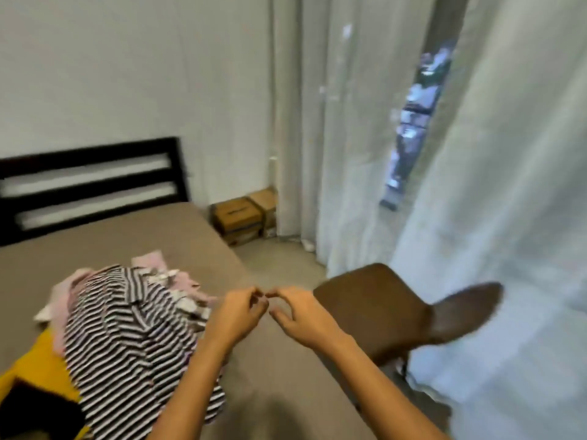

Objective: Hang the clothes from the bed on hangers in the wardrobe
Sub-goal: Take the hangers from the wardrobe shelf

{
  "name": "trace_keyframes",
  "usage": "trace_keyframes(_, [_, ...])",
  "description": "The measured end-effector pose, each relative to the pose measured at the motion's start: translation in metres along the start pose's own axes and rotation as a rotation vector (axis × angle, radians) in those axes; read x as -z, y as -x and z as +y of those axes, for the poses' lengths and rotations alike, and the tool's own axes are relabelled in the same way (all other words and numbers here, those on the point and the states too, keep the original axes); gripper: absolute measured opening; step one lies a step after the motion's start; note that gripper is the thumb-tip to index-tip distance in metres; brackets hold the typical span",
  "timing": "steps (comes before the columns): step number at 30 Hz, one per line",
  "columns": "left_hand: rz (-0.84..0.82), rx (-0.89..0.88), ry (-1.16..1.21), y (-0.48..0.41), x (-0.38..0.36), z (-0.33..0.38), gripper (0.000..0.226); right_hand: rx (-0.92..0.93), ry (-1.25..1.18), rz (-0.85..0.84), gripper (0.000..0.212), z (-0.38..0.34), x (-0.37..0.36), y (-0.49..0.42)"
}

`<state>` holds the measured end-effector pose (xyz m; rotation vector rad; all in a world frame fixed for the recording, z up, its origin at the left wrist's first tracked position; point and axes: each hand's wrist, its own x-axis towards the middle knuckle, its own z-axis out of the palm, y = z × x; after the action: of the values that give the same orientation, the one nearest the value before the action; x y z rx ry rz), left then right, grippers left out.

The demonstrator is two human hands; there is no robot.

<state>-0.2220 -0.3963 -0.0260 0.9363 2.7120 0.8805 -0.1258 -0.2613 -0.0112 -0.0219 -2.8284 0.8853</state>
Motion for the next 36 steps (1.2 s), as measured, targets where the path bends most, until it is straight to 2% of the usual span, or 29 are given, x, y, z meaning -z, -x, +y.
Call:
trace_keyframes(2, [-0.07,-0.124,0.083,0.0,-0.019,0.062,0.025,-0.097,0.021,0.128,0.034,0.016,0.047,0.049])
trace_keyframes(5, [-0.188,-0.341,0.088,0.002,-0.053,0.161,0.018,-0.275,0.062,0.304,0.037,0.042,0.117,0.133])
trace_keyframes(8, [-0.315,-0.579,0.105,0.008,-0.096,0.263,0.034,-0.465,0.163,0.518,0.031,0.067,0.181,0.222])
trace_keyframes(9, [-0.357,-0.653,0.11,0.013,-0.112,0.299,0.033,-0.535,0.206,0.579,0.029,0.074,0.2,0.254])
trace_keyframes(14, [-0.587,-0.983,0.184,0.061,-0.185,0.468,0.012,-0.886,0.33,0.819,0.026,0.088,0.274,0.41])
trace_keyframes(19, [-0.83,-1.278,0.269,0.137,-0.256,0.612,0.01,-1.211,0.452,1.102,0.024,0.084,0.318,0.565])
trace_keyframes(24, [-1.039,-1.523,0.348,0.227,-0.314,0.715,0.007,-1.502,0.535,1.349,0.023,0.05,0.332,0.694])
trace_keyframes(28, [-1.184,-1.626,0.407,0.295,-0.347,0.777,0.011,-1.625,0.543,1.635,0.016,0.019,0.333,0.768])
trace_keyframes(36, [-1.338,-1.947,0.387,0.413,-0.427,0.892,0.011,-1.925,0.643,1.876,0.012,0.007,0.344,0.886])
